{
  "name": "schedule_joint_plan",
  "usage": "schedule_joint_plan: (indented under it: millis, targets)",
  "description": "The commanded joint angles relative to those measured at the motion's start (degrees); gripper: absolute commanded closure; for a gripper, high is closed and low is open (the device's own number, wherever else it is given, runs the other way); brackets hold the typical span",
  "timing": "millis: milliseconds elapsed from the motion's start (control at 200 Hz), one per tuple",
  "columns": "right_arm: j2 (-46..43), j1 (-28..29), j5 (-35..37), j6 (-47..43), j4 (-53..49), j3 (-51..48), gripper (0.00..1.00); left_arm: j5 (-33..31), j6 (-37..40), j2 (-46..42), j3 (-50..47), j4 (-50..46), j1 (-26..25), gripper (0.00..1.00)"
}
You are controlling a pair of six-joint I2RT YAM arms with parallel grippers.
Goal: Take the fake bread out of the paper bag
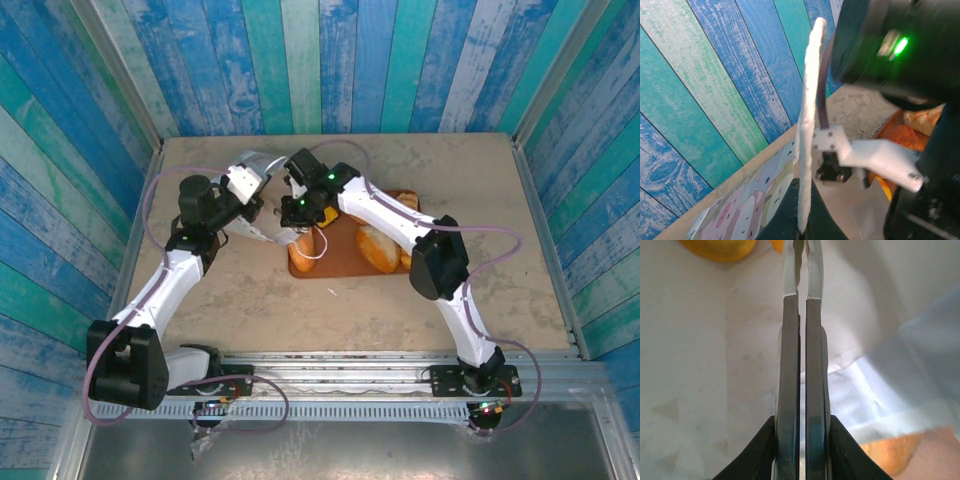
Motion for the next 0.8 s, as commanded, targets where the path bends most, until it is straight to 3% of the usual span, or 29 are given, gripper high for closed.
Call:
schedule_joint_plan:
  millis: [0, 326, 496, 791]
  targets:
    - [-7.14, 0.43, 2.15, -1.35, 0.4, -2.32, 0.99, -1.6, 0.54, 0.97, 0.8, 1.44, 0.03, 1.0]
    - [-13.35, 0.52, 3.94, -1.26, 1.81, -8.69, 0.99, -2.29, 0.82, 0.05, -0.23, 2.43, -0.01, 1.0]
    - [-10.63, 1.52, -0.35, -1.49, 3.23, -8.26, 0.83, -2.34, 0.61, 0.27, 0.12, 2.46, 0.0, 1.0]
    - [-6.04, 2.51, -4.53, -0.5, 5.56, -8.01, 0.8, -1.6, 0.67, 0.53, 1.44, 1.27, -0.01, 1.0]
